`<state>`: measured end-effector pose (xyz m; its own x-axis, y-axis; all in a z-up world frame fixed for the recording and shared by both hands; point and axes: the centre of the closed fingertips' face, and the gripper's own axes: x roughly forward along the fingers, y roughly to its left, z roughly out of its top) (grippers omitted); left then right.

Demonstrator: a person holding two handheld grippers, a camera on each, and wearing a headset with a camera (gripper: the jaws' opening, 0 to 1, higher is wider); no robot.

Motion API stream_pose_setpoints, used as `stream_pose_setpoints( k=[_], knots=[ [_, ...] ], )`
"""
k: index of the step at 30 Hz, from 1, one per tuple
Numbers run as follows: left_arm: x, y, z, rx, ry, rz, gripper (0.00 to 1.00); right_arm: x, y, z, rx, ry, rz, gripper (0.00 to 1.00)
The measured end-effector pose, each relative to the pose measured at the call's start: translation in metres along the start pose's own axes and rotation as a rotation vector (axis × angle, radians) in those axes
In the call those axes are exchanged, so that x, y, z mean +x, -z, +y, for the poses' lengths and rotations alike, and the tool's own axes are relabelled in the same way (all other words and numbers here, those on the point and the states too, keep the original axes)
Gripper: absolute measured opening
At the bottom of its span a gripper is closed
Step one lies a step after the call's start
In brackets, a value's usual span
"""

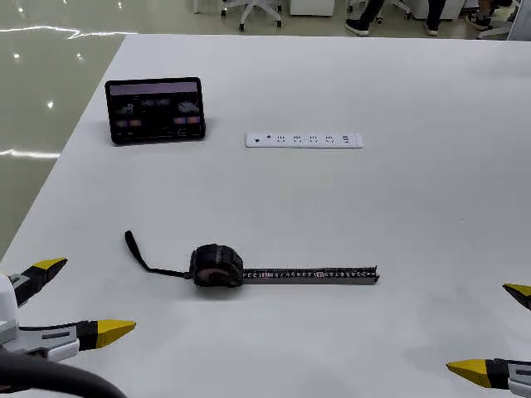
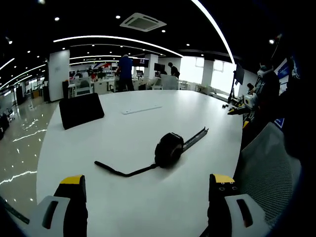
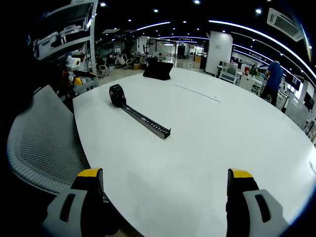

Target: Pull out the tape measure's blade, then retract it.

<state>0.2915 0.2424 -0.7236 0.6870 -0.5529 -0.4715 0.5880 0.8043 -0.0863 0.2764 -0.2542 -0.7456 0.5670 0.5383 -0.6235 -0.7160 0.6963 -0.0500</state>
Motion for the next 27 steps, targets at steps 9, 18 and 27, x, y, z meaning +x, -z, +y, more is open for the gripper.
stream_pose_setpoints(
  k=[9,18,27],
  knots=[
    [0.005,-0.008,-0.001,0.008,0.005,-0.003,1.0,0.003,-0.009,0.001,-0.01,-0.005,-0.01,1.0],
    [0.018,-0.008,-0.015,0.031,0.027,0.056,1.0,0.011,-0.016,-0.001,-0.068,-0.01,0.02,1.0],
    [0.048,-0.025,-0.033,-0.001,0.013,0.03,1.0,0.024,-0.027,-0.009,-0.13,-0.058,0.054,1.0]
  ],
)
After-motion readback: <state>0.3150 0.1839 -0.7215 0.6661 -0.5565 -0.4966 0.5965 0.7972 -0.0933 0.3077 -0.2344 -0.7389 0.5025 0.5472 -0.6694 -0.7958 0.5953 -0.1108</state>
